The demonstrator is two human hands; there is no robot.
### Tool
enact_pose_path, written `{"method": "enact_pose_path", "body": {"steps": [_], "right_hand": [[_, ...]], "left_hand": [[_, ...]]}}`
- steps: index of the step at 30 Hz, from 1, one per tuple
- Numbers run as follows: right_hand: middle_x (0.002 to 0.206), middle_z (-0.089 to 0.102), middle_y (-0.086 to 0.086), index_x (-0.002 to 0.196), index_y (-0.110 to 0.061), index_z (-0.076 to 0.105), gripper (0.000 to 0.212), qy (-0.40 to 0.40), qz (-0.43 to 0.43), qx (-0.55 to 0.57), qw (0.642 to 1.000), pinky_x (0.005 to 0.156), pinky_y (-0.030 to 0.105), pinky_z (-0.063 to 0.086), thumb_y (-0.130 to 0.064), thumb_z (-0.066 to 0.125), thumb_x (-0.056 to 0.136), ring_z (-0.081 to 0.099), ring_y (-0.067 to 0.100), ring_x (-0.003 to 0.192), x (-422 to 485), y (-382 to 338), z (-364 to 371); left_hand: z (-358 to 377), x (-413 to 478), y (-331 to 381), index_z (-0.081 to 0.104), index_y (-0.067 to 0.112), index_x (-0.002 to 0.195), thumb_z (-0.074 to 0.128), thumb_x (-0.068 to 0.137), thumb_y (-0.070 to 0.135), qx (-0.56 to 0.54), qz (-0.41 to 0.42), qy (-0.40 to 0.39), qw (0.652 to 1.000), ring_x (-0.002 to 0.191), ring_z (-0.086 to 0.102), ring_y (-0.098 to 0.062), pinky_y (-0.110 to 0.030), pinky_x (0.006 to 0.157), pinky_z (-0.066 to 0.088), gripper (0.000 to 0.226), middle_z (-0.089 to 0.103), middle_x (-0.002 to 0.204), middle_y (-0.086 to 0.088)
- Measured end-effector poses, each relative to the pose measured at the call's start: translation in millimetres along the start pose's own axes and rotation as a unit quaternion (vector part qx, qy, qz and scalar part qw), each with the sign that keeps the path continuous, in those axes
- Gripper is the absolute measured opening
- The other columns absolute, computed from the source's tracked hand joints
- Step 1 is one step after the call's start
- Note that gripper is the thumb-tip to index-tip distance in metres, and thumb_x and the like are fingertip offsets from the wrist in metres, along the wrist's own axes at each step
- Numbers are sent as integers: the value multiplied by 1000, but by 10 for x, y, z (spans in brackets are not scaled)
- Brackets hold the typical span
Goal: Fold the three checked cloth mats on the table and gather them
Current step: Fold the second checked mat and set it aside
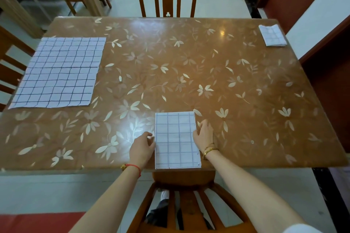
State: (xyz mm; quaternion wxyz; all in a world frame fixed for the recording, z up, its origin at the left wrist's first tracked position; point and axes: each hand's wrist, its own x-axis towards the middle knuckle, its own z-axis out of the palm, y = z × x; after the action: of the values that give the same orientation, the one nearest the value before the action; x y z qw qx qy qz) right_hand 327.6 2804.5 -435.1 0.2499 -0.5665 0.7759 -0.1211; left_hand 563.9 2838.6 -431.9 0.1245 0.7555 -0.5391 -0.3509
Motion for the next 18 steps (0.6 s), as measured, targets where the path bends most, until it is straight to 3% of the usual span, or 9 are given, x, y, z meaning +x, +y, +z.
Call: {"method": "enact_pose_path", "body": {"steps": [3,7,9,12,18], "right_hand": [[120,53,3,119,-15,52,29,-18,-98,-42,994,92,38,44,-22,49,91,47,23,114,52,-155,73],[156,29,-4,149,-20,32,52,-111,-205,-134,963,116,42,23,-28,39,98,18,25,146,89,-436,137],[162,14,-7,154,-22,21,56,-144,-231,-175,946,121,45,10,-31,35,100,3,25,150,103,-549,218],[164,2,-11,156,-24,12,58,-171,-241,-211,932,121,50,2,-30,30,102,-7,25,151,129,-664,352],[164,-1,-11,156,-23,5,57,-175,-241,-266,917,120,54,-1,-27,25,103,-11,27,150,220,-712,482]], "left_hand": [[-15,113,5,58,15,126,57,94,27,27,57,21,998,106,59,-23,-41,86,53,34,62,119,-4],[-15,274,115,47,13,139,56,90,18,150,136,-1,979,131,39,-30,-42,99,45,50,46,143,-5],[-2,353,156,31,15,150,55,90,19,211,141,-37,966,143,25,-30,-44,109,37,65,30,156,-3],[26,460,206,16,15,156,53,93,20,257,139,-77,953,150,9,-30,-51,116,24,74,11,164,1],[55,656,237,10,17,157,52,95,26,299,140,-119,936,150,3,-31,-58,116,20,75,2,165,5]]}}
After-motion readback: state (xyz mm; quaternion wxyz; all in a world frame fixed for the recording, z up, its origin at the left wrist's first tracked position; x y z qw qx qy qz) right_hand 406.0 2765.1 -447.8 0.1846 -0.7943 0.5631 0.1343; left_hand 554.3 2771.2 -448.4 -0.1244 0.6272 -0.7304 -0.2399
